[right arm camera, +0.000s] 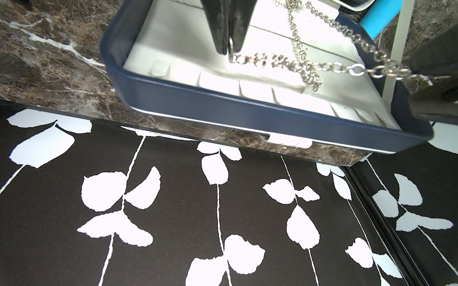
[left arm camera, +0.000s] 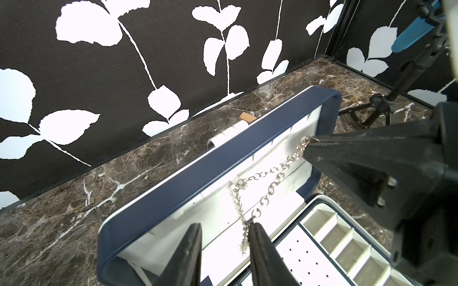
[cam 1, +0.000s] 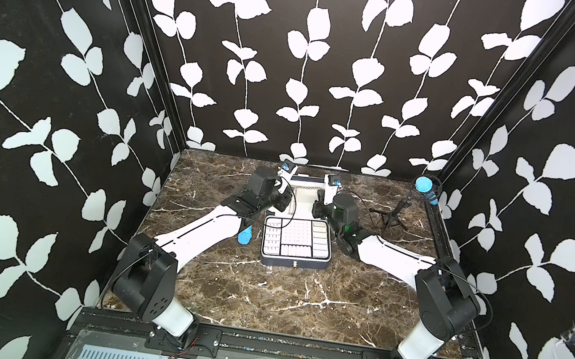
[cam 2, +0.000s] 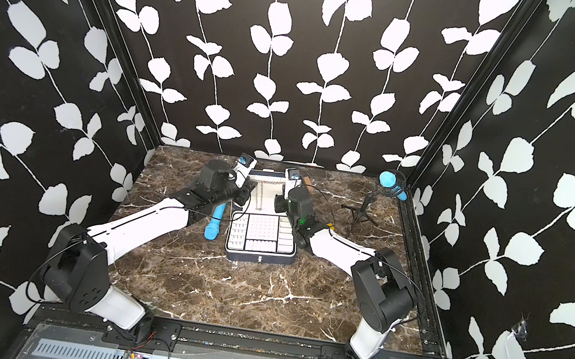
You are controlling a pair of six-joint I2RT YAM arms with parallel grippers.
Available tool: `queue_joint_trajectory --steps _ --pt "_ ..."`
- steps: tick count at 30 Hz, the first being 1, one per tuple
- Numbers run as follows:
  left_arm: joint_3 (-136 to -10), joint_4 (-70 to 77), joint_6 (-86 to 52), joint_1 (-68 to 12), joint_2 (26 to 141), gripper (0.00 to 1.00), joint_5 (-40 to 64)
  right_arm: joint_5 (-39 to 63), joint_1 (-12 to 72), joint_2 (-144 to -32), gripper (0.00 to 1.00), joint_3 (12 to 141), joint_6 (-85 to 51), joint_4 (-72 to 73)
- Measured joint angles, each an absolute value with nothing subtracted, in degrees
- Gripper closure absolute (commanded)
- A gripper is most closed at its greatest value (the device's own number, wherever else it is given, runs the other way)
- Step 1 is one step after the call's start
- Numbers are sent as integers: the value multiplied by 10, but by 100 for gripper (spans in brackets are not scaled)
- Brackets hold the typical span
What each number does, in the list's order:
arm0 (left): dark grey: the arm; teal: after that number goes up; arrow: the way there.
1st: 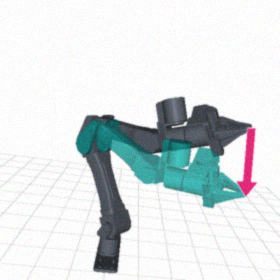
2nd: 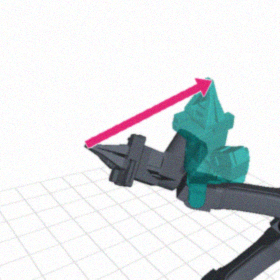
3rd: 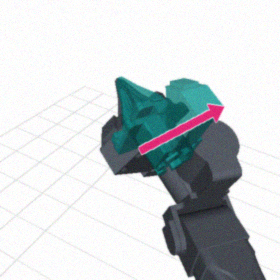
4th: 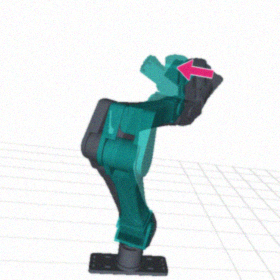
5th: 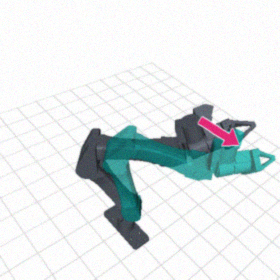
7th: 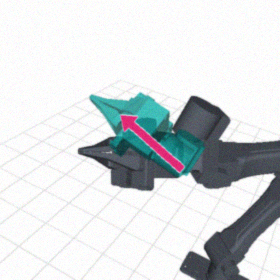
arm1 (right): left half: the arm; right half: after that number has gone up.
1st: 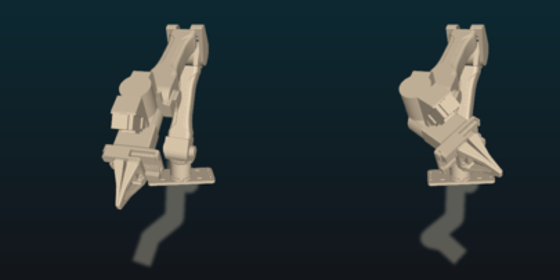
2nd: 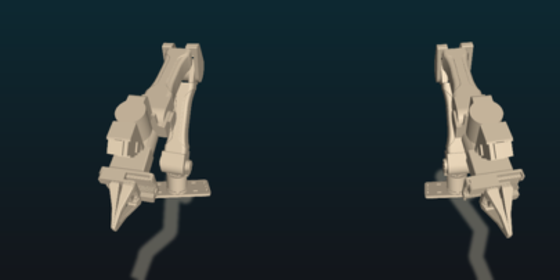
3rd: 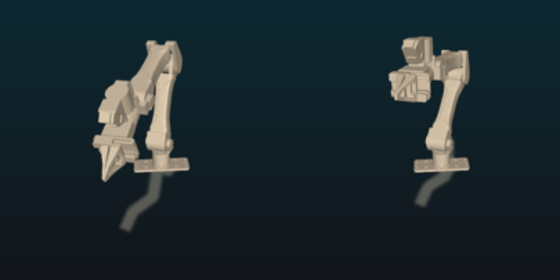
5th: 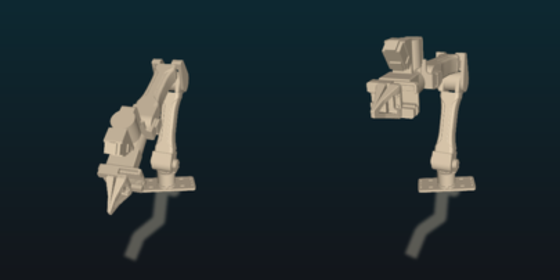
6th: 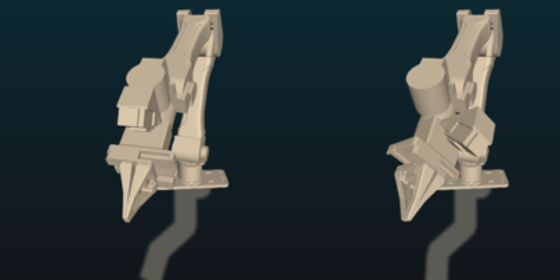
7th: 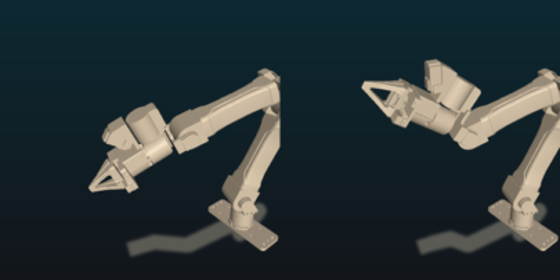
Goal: Put jewelry chain into jewelry box
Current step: Hang the necklace on the jewelry box clasp.
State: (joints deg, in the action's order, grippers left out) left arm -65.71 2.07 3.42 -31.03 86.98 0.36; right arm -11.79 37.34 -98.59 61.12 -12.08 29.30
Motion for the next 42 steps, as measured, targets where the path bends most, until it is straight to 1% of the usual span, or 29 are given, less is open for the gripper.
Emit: queue_joint_trajectory --steps 4,16,30,33,42 --pt "-680 22 33 -310 896 70 3 -115 373 -986 100 617 -125 293" --pt "-744 5 28 -310 969 70 -4 -108 373 -986 100 625 -134 292" --pt "-760 -15 28 -311 976 72 -30 -103 373 -986 100 625 -146 293" --pt "-773 -27 27 -311 983 70 -31 -103 373 -986 100 625 -148 293" --pt "-788 -51 26 -311 999 61 -31 -103 373 -986 100 625 -149 293"
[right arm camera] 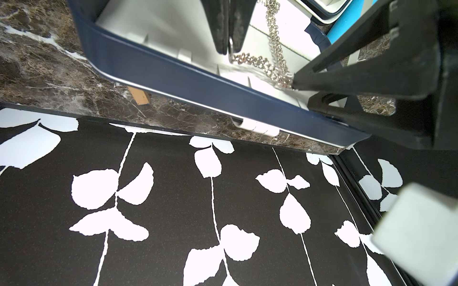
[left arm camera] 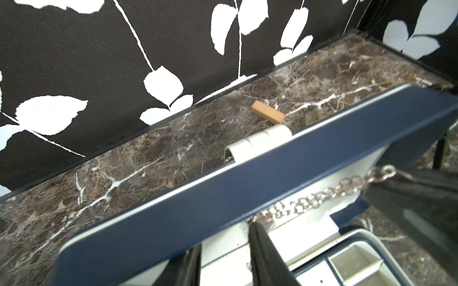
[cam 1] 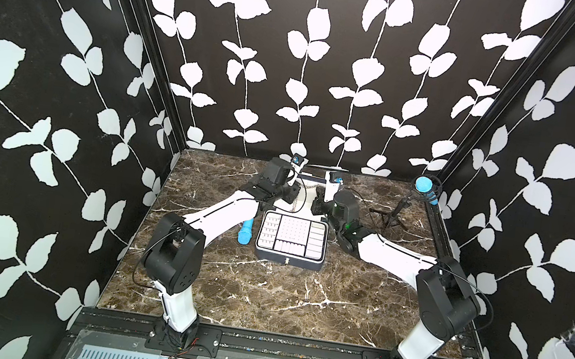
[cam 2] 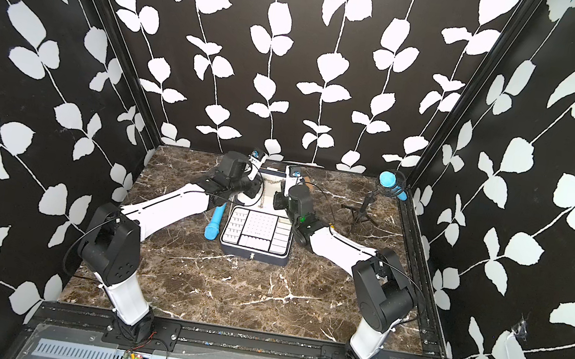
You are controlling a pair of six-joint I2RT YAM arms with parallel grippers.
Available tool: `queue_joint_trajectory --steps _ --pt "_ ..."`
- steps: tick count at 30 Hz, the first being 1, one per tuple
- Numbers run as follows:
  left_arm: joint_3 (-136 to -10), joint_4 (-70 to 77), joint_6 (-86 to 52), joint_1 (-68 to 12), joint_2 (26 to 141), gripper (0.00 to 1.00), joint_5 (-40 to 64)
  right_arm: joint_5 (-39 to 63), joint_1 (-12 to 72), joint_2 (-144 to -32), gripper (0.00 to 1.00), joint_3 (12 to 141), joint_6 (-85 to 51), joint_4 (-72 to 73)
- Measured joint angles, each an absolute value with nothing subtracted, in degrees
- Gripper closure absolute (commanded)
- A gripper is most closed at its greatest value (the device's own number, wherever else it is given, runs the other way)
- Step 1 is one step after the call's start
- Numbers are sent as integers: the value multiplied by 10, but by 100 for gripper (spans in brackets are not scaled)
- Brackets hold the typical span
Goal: Put jewelry chain into jewelry box
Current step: Hang the necklace on the jewelry box clasp.
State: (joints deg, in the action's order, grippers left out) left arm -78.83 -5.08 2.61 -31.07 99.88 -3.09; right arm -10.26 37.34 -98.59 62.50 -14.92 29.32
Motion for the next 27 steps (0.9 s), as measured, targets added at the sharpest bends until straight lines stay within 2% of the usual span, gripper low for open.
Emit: queue_joint_trajectory --steps 3,19,27 --pt "-788 -63 29 -311 999 57 -32 -103 373 -986 100 625 -150 293" --pt "-763 -76 33 -310 992 52 -44 -105 373 -986 100 622 -151 293" --pt "-717 -78 31 -310 926 51 -43 -116 359 -986 100 610 -155 277"
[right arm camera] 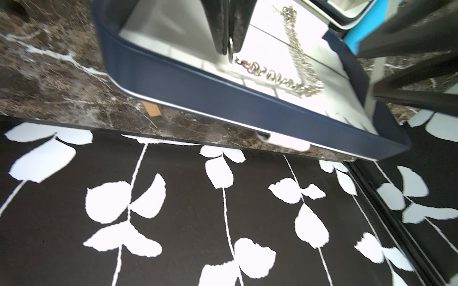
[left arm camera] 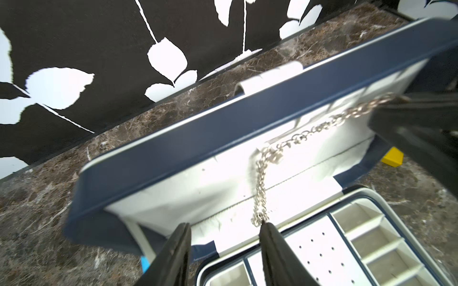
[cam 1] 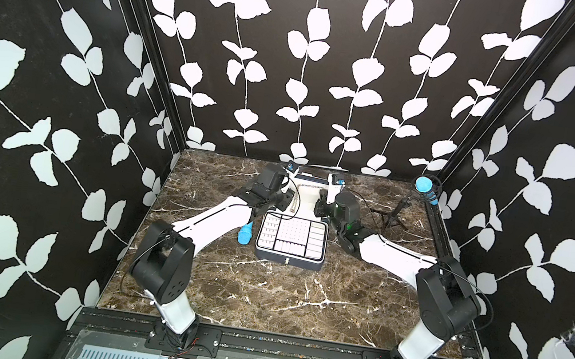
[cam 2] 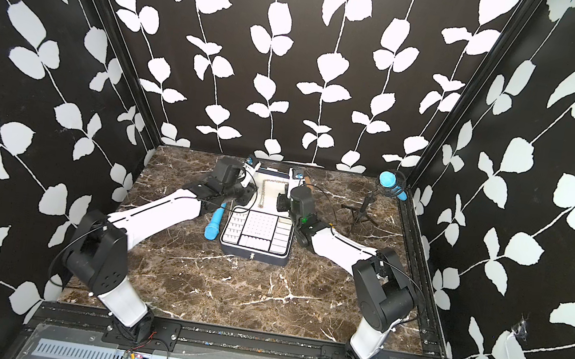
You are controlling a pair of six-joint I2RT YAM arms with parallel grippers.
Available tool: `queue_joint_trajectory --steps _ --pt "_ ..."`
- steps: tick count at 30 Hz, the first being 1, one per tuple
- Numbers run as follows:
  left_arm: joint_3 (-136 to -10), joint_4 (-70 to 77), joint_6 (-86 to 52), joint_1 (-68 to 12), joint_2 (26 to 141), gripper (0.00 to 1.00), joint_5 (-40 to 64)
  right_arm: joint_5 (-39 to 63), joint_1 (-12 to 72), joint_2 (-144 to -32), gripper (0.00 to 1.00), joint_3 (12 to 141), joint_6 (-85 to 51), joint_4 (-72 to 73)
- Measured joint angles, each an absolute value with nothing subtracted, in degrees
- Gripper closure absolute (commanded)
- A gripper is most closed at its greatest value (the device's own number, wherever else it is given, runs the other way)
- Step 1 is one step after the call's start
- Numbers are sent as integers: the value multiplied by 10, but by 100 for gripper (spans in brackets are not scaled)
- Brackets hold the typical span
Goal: Put jewelry chain into jewelry box
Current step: Hang the necklace on the jewelry box clasp.
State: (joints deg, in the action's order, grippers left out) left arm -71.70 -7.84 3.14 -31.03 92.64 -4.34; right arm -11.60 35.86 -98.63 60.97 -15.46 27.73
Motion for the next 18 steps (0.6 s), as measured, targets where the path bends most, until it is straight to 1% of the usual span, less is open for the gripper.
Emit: queue_joint_trajectory --steps 6,12,18 --pt "-670 -60 13 -310 883 51 -34 -118 354 -1001 100 609 -164 271" --pt "-650 -28 -11 -310 884 52 -14 -116 354 -1013 100 609 -170 262" --pt "-646 33 -47 -310 906 53 3 -107 354 -1013 100 595 -180 263"
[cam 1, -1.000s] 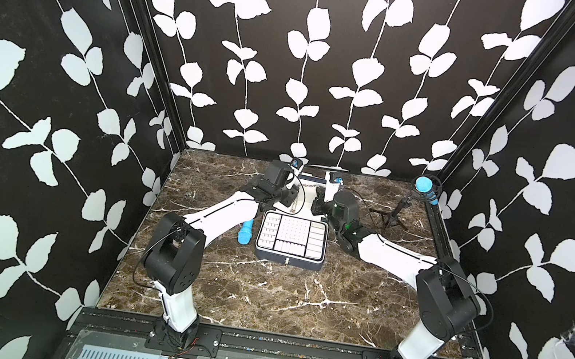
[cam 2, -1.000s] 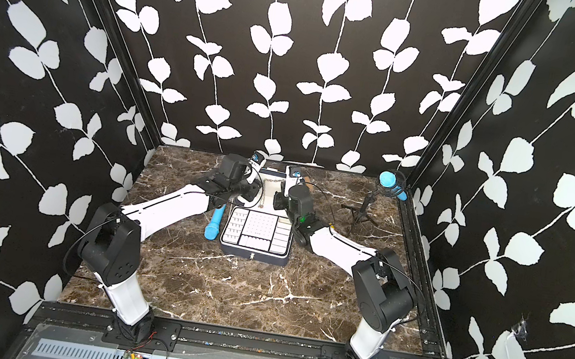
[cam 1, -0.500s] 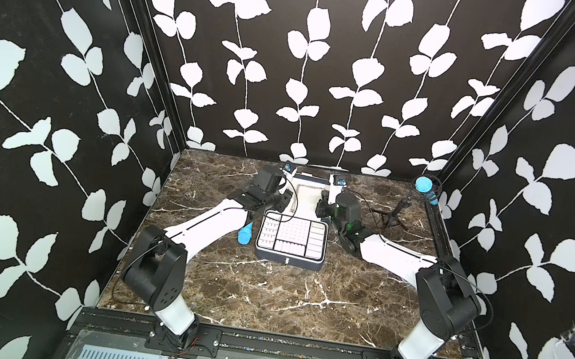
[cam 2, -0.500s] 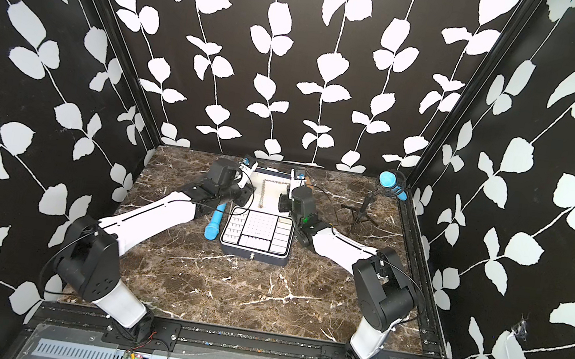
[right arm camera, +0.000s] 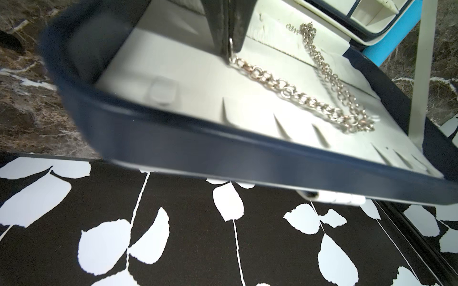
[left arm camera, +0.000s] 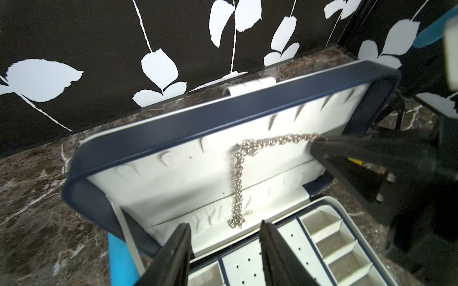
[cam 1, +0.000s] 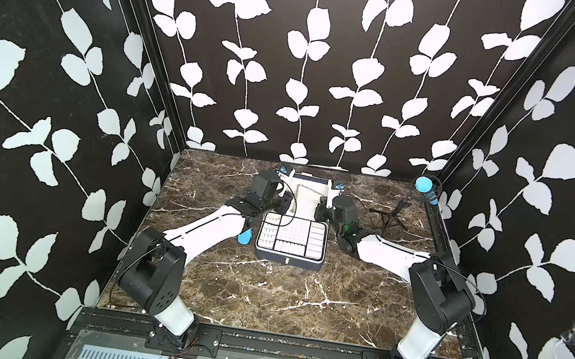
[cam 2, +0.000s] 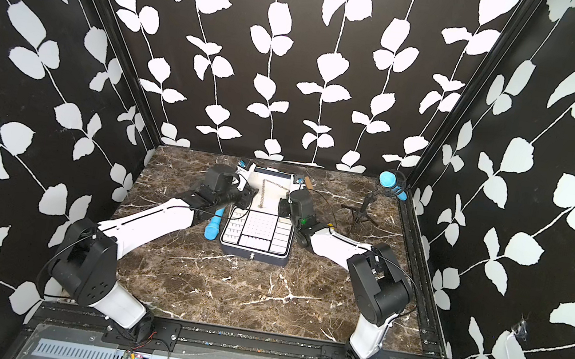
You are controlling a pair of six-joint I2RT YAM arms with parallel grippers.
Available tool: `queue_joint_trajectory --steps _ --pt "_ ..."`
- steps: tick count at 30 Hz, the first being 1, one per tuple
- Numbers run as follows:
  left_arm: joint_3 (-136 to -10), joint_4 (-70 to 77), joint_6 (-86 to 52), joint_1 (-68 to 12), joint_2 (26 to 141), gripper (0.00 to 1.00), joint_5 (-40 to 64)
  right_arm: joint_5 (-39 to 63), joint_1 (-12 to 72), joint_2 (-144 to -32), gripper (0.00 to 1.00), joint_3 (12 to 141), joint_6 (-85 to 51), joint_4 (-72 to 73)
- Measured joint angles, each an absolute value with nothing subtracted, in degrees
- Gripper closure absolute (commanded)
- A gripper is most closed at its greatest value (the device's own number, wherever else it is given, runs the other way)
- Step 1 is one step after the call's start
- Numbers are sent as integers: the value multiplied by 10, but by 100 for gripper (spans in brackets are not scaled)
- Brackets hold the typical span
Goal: Put jewelry chain into jewelry box
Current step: Hang the necklace on the jewelry box clasp.
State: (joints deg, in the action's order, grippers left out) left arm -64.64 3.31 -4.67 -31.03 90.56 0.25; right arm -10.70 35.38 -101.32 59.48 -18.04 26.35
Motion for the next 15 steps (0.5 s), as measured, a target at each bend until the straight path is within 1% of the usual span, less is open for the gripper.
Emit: queue_joint_trajectory --steps 4,7,11,15 --pt "-646 73 -71 -310 933 56 6 -96 354 -1013 100 579 -187 263" --pt "-646 94 -89 -310 957 61 6 -89 354 -1013 100 575 -190 264" --pt "-648 109 -104 -310 983 67 4 -79 353 -1013 100 575 -192 267" --pt "-657 112 -114 -310 1002 71 0 -69 353 -1013 100 573 -196 272"
